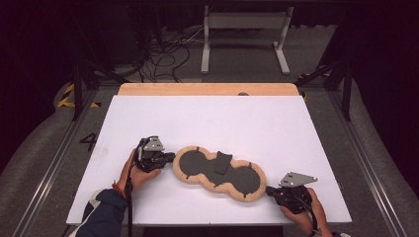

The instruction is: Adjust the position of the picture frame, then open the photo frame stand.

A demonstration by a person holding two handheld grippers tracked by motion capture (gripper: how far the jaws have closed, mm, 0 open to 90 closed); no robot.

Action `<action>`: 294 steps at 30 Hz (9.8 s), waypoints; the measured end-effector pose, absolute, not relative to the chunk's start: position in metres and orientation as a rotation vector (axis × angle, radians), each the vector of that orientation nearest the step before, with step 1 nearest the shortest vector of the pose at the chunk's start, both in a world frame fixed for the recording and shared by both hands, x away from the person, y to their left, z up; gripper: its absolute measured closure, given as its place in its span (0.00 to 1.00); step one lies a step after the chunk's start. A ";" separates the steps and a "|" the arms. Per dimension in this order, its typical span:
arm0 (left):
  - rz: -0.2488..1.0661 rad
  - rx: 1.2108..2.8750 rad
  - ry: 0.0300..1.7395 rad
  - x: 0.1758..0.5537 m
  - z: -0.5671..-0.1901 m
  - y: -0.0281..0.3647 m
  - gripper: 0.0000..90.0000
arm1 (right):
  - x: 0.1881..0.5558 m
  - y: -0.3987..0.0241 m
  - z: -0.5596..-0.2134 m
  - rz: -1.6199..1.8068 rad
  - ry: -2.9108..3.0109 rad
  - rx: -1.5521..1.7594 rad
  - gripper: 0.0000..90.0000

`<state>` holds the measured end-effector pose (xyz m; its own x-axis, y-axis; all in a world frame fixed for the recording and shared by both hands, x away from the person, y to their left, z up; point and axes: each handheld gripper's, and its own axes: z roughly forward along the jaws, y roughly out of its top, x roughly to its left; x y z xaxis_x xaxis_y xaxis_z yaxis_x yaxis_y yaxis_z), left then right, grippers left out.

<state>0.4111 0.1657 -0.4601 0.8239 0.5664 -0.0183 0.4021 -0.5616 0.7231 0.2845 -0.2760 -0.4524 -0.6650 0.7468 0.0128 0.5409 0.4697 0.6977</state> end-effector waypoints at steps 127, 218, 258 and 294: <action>0.227 2.197 0.696 0.415 -0.447 0.128 0.83 | 0.318 -0.220 -0.455 1.082 2.529 0.812 1.00; 0.203 2.275 0.746 0.468 -0.457 0.088 0.91 | 0.339 -0.190 -0.456 1.074 2.531 0.774 1.00; 0.250 2.248 0.744 0.297 -0.463 0.160 0.80 | 0.307 -0.150 -0.459 1.094 2.644 0.587 1.00; 0.248 2.171 0.918 0.284 -0.466 0.156 0.89 | 0.471 -0.228 -0.441 1.018 2.295 1.181 1.00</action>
<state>0.2841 0.1561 -0.4659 0.7237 0.6820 -0.1056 0.5361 -0.4592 0.7083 0.4711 -0.2281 -0.4411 -0.5831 0.8124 0.0048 0.5487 0.3894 0.7397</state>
